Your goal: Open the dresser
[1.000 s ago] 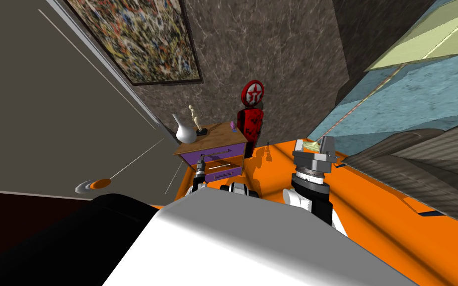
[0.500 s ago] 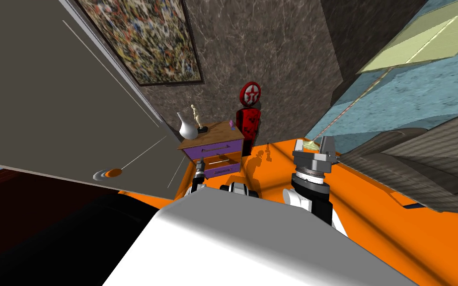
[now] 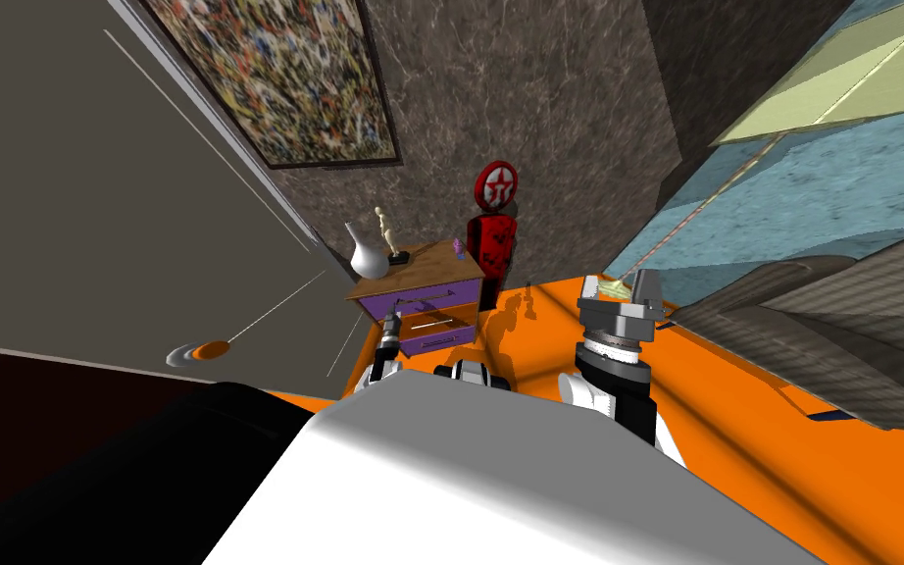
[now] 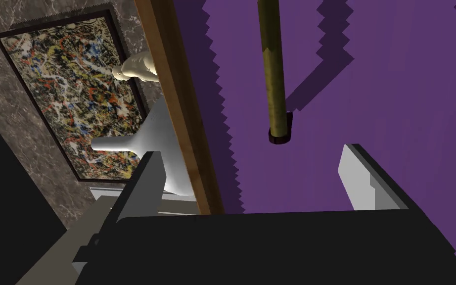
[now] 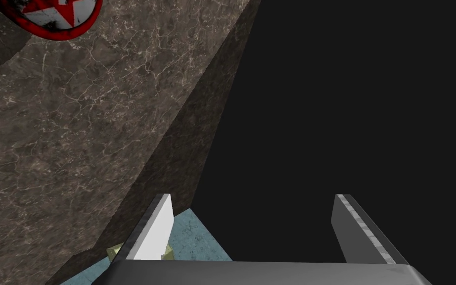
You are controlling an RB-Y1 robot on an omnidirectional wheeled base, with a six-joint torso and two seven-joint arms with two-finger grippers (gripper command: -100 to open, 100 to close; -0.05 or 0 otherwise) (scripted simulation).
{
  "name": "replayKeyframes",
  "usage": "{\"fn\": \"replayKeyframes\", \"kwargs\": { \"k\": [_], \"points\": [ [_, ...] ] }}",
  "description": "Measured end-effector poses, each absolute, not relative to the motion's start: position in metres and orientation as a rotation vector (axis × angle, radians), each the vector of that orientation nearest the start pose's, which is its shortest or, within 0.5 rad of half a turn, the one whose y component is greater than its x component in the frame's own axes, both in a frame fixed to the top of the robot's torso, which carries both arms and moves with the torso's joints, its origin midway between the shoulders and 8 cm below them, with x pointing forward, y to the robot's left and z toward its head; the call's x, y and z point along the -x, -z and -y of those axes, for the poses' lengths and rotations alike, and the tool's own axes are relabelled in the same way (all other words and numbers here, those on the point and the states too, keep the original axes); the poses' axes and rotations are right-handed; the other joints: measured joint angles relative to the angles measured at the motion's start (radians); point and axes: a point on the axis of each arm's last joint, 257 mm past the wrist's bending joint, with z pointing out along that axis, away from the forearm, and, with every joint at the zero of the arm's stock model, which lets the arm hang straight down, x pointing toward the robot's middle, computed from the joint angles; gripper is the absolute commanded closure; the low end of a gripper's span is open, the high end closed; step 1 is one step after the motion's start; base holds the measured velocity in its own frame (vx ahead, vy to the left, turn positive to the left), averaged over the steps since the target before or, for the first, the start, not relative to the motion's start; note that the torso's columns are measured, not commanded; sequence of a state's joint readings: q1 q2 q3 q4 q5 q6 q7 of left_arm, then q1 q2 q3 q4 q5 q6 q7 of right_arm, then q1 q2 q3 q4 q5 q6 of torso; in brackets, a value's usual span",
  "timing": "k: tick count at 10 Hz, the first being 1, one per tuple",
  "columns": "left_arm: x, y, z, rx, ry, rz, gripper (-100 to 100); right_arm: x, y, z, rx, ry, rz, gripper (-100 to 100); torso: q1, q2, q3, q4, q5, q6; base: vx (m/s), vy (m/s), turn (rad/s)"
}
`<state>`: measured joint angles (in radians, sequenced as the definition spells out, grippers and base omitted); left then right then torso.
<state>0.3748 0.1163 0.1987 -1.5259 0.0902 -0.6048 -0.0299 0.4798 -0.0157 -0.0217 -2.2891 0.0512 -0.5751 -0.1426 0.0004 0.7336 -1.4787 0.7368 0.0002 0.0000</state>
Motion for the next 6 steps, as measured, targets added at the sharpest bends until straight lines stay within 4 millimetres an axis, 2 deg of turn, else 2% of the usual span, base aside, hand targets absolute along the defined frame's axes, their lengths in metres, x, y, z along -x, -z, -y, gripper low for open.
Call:
{"fn": "replayKeyframes", "kwargs": {
  "k": [3, 5, 6],
  "points": [
    [-0.3849, 0.2484, -0.405, 1.098, 0.973, -0.894, -100, -0.3301, -0.0483, 0.2717, -0.577, -1.415, -0.554, 0, -0.002, 0.01, 0.006, 0.003, -0.001, 0.0, 0.058, 0.018, -0.006],
    [-0.3867, 0.2405, -0.4101, 1.099, 0.971, -0.891, -100, -0.3301, -0.0482, 0.2717, -0.577, -1.415, -0.554, 0, 0.0, 0.003, 0.002, 0.001, 0.0, 0.0, 0.069, 0.015, -0.009],
    [-0.387, 0.2404, -0.4105, 1.1, 0.971, -0.891, 100, -0.3301, -0.0483, 0.2717, -0.577, -1.415, -0.554, 0, -0.001, 0.005, 0.003, 0.001, 0.0, 0.0, -0.043, -0.014, 0.022]
  ]
}}
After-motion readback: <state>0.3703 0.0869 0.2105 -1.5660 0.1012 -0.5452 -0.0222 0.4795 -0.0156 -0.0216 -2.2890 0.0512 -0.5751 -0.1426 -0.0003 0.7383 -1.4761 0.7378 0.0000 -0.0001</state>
